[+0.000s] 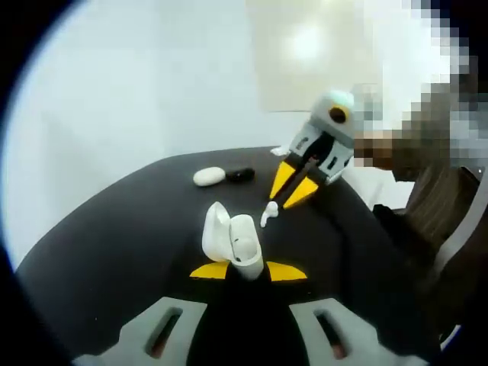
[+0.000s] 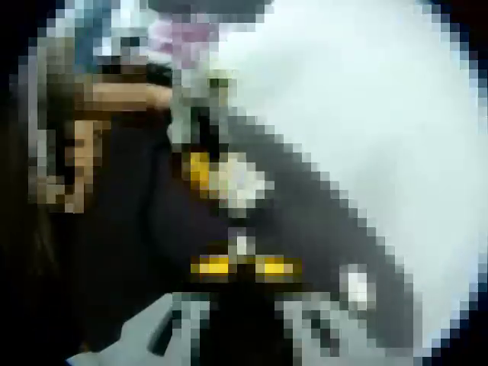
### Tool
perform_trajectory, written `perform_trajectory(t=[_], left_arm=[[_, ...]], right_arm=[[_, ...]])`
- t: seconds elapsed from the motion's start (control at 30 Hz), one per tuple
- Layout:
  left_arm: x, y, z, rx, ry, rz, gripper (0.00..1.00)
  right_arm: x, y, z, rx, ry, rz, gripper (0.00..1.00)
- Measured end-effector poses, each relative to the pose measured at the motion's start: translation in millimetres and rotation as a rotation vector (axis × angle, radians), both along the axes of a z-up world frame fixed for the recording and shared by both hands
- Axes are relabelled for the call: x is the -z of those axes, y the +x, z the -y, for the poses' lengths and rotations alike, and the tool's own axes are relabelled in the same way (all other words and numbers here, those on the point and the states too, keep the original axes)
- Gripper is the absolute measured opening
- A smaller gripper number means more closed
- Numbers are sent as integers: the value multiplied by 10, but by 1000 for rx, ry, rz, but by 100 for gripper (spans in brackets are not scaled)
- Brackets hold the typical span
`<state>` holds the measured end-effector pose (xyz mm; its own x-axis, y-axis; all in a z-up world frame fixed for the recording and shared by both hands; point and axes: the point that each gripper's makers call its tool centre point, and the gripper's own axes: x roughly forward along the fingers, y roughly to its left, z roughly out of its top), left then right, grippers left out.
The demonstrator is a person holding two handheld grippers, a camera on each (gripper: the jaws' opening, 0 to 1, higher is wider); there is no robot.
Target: Pick up three earphones and place each one into its charging case using tactile feedback, ensure that each earphone is properly inserted and securely positioned inside the case.
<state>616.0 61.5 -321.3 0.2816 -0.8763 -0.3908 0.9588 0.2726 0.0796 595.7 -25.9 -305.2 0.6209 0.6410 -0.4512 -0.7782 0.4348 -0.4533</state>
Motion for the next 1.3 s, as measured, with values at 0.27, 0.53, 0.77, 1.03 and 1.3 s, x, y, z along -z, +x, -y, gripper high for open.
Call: perform_trajectory(t=[0.27,0.53,0.77,1.03,1.3], left_arm=[[4,15,1,4,8,17,14],[9,17,-13,2,8,20,14],[6,15,-16,2,9,20,14],[-1,11,-11,0,16,26,14],[-5,13,-16,-4,19,28,14]], right_arm=[[-24,4,52,147,153,-128,15],[139,112,-148,98,263,-178,19],[109,141,-173,70,123,-74,13],[-434,112,-388,-68,-199,208,13],[-257,174,-611,-209,-516,278,13]])
